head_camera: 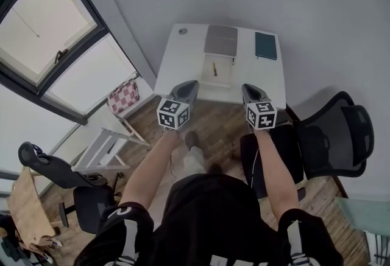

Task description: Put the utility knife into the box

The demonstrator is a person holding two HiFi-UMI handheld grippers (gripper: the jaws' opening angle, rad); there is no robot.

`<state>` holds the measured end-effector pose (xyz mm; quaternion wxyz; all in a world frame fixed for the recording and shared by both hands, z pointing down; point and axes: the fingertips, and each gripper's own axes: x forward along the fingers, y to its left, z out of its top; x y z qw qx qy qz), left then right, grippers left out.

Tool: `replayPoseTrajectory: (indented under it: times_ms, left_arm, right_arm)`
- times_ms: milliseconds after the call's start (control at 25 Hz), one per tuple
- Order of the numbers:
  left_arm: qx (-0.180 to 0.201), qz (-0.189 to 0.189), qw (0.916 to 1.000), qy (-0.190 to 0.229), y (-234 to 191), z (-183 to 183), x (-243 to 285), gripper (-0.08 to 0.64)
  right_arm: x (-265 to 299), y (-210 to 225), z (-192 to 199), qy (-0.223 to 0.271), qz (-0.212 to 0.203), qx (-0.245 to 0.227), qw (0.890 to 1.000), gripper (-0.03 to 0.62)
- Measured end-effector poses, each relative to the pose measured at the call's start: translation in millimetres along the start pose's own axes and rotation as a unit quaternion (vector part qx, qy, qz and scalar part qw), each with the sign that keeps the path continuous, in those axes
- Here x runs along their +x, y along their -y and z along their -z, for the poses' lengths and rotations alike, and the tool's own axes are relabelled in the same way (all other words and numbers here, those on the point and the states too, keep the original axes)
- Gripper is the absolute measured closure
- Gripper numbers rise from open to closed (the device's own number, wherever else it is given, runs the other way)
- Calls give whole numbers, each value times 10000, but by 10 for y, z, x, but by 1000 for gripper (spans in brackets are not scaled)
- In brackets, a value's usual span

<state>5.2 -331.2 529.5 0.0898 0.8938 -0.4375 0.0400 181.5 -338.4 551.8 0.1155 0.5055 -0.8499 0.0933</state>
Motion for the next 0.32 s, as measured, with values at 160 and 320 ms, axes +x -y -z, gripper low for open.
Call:
replayPoseTrajectory:
  times_ms: [160,320]
  left_arm:
    - [7,-23,10000,4,-38,-15,20,535]
    - [3,-24,10000,16,-47,-30,35,535]
  right_arm:
    - [25,8,-16,-5,-16,-14,10000,577]
    - [30,13,-16,-13,-24,-1,10000,577]
